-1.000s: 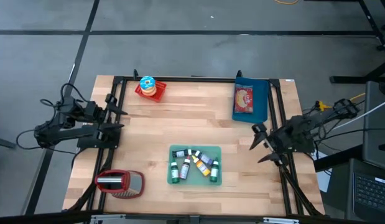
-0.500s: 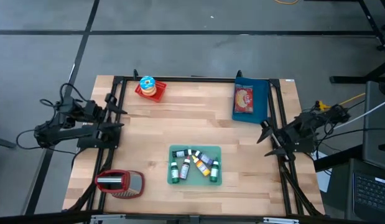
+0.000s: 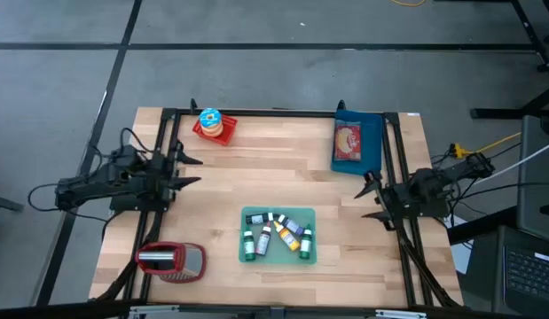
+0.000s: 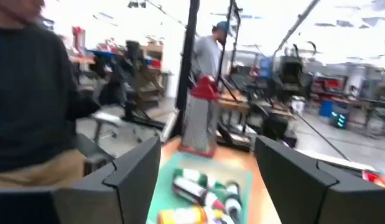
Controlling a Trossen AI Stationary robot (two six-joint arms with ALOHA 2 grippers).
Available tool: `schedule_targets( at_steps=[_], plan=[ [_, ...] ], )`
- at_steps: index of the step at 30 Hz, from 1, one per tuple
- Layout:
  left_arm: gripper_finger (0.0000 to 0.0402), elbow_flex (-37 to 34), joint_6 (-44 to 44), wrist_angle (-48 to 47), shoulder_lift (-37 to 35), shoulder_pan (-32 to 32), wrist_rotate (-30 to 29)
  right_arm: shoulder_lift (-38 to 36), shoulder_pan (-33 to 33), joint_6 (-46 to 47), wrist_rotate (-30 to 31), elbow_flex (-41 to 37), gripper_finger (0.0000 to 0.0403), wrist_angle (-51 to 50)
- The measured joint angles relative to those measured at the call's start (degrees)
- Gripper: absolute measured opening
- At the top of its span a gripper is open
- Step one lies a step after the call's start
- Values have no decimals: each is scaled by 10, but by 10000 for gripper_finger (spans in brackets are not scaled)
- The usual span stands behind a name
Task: Pick & Place Food Item
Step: Return to Home Position
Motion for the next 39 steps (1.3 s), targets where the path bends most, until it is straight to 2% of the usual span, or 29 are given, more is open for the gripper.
schedule_targets(
  at_steps=[5, 13, 15, 20, 25, 30, 39],
  plan=[
    [214, -60, -3, 27, 0, 0, -43, -5, 1, 26, -31, 1, 265, -7],
    [214, -158, 5, 104, 0, 1, -88, -5, 1, 62, -19, -2, 265, -16],
    [214, -160, 2, 107, 2, 1, -113, -5, 1, 62, -18, -2, 265, -21],
    [214, -160, 25, 107, 6, 1, -115, -5, 1, 63, -23, -2, 265, -29],
    [214, -160, 72, 106, 9, 1, -116, -3, 1, 82, -23, -3, 265, -96],
    [214, -160, 122, 105, 20, 23, -123, 23, 1, 67, -23, -2, 265, -93],
    [214, -160, 104, 105, 69, 75, -117, 27, 1, 93, -14, -2, 265, -93]
  ],
)
